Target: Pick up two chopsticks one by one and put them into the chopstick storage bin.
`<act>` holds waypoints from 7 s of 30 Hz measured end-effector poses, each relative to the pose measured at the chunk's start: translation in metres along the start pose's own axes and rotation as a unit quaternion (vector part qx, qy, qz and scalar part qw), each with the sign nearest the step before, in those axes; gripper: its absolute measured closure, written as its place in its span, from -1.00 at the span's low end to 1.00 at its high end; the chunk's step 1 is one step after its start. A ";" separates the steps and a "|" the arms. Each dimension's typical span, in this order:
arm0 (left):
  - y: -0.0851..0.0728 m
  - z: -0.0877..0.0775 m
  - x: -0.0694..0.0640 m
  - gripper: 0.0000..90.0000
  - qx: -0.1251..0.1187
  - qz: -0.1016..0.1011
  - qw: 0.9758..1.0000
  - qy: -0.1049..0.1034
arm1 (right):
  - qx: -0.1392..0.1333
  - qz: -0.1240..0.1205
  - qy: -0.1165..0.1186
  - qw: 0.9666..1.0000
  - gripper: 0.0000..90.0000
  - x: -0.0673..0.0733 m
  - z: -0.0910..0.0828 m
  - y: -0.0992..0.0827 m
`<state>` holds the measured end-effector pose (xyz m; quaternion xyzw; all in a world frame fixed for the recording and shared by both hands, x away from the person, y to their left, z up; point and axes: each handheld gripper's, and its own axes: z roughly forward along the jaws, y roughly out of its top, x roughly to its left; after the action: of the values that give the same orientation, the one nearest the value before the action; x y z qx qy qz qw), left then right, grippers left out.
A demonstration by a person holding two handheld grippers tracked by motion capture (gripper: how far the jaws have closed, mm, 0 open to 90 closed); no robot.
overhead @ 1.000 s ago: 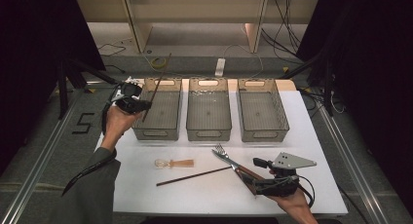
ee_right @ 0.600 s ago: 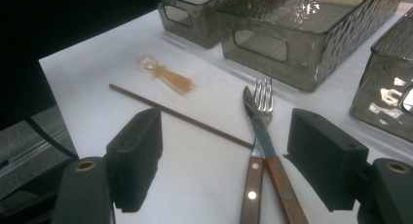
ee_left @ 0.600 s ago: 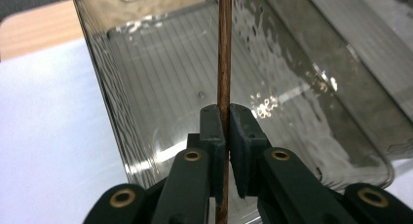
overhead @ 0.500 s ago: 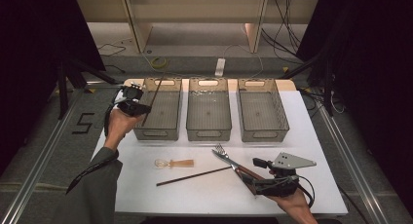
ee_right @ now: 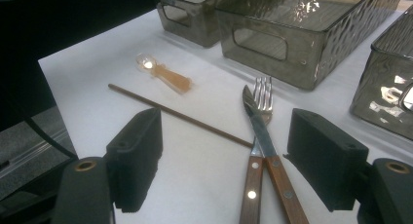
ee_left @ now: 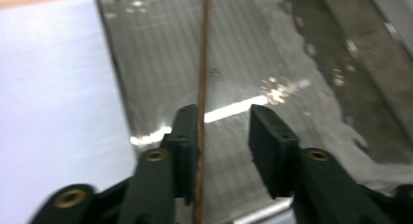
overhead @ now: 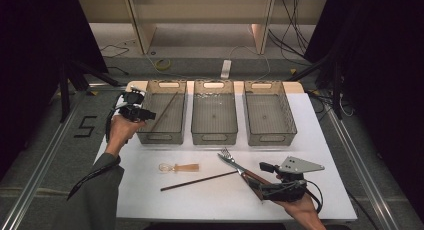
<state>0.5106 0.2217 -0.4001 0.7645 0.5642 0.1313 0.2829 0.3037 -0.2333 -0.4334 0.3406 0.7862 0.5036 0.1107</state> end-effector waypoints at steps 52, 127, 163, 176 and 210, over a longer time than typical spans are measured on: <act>-0.080 -0.050 -0.127 -0.63 0.057 0.225 0.969 -0.090 | -0.012 -0.001 -0.004 1.000 -0.34 0.000 -0.004 0.001; -0.126 0.005 -0.158 0.87 0.237 0.391 0.881 -0.121 | -0.011 -0.001 -0.001 1.000 -0.34 -0.001 -0.004 0.001; -0.101 -0.044 -0.134 0.88 0.143 0.337 0.919 -0.149 | -0.010 0.000 0.000 1.000 -0.34 -0.001 -0.004 0.001; -0.084 -0.058 -0.120 0.88 0.049 0.258 0.957 -0.122 | -0.009 0.003 -0.002 1.000 -0.34 -0.001 -0.003 0.000; -0.030 -0.063 -0.044 0.88 -0.065 0.100 0.990 -0.072 | -0.016 0.009 -0.004 1.000 -0.34 -0.003 -0.004 0.000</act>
<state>0.4396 0.2043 -0.3613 0.8043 0.4534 0.1397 0.3578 0.3039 -0.2384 -0.4315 0.3481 0.7745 0.5157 0.1143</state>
